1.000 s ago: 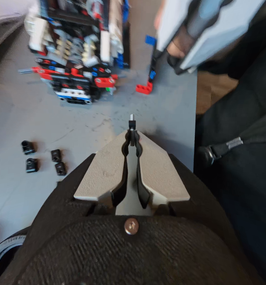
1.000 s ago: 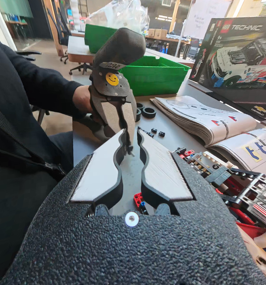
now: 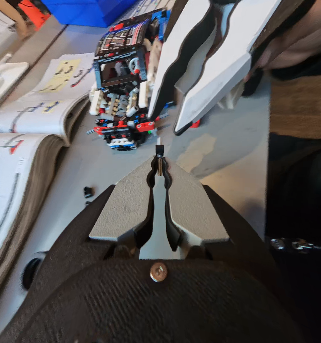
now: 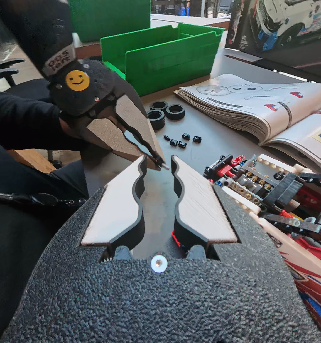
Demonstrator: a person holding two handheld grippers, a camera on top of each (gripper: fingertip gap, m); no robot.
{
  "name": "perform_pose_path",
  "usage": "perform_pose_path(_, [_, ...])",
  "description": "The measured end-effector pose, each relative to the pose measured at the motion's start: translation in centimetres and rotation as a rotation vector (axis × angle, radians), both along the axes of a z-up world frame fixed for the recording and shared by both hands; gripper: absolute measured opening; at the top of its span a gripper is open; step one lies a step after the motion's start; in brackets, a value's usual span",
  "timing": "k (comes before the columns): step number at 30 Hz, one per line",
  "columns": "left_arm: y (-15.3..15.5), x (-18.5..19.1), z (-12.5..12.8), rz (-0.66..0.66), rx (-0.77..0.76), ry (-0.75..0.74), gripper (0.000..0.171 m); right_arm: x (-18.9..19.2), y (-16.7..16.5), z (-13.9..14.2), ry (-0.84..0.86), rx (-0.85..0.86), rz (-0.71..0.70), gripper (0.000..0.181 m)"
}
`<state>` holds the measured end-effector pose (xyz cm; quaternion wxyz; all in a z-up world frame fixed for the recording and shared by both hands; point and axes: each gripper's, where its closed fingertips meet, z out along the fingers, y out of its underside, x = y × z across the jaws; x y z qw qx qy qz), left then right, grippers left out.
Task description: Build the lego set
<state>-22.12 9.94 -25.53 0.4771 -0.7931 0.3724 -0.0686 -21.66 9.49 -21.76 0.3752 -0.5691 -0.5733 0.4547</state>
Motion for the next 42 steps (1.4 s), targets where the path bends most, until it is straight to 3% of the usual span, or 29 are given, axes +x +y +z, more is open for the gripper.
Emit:
perform_pose_path(4, [0.8, -1.6, 0.6, 0.052, 0.177, 0.233, 0.002, -0.2, 0.3, -0.2, -0.014, -0.001, -0.025, 0.026])
perform_pose_path(6, [-0.2, 0.2, 0.5, -0.073, 0.203, 0.244, 0.001, -0.3, -0.1, -0.2, -0.017, 0.024, 0.005, 0.028])
perform_pose_path(8, [-1.1, 1.7, 0.1, -0.137, 0.13, 0.152, 0.001, -0.4, -0.6, -0.1, -0.017, 0.045, 0.051, 0.031])
perform_pose_path(14, [-1.1, 2.4, 1.0, -0.111, -0.134, -0.244, 0.002, 0.0, -1.6, -0.4, -0.037, 0.142, 0.142, 0.03])
perform_pose_path(17, [-1.1, 2.5, 1.5, -0.112, -0.244, -0.417, 0.002, -0.3, -1.6, 0.1, -0.013, 0.083, 0.15, 0.024])
perform_pose_path(24, [-0.7, 1.8, 2.7, -0.092, -0.284, -0.578, 0.002, -0.3, 0.3, 0.6, -0.025, 0.008, 0.092, 0.006])
perform_pose_path(26, [0.3, 0.2, 1.7, 0.022, -0.279, -0.529, 0.002, -0.2, 1.6, 0.2, -0.052, 0.026, 0.013, 0.003])
perform_pose_path(28, [0.7, -0.5, 1.4, 0.064, -0.241, -0.463, 0.002, -0.3, 1.2, -0.3, -0.089, -0.023, 0.013, 0.018])
perform_pose_path(32, [0.5, -0.3, 1.2, 0.074, -0.141, -0.296, 0.001, -0.9, 1.1, -0.7, -0.125, -0.04, -0.03, 0.018])
perform_pose_path(35, [-0.4, 0.7, 1.6, -0.001, -0.088, -0.234, 0.001, -0.9, 0.4, -1.0, -0.152, 0.004, 0.023, 0.018])
perform_pose_path(42, [-0.3, 0.0, 1.7, 0.051, -0.1, -0.233, 0.002, -1.1, 0.3, -0.9, -0.133, -0.005, 0.052, 0.01])
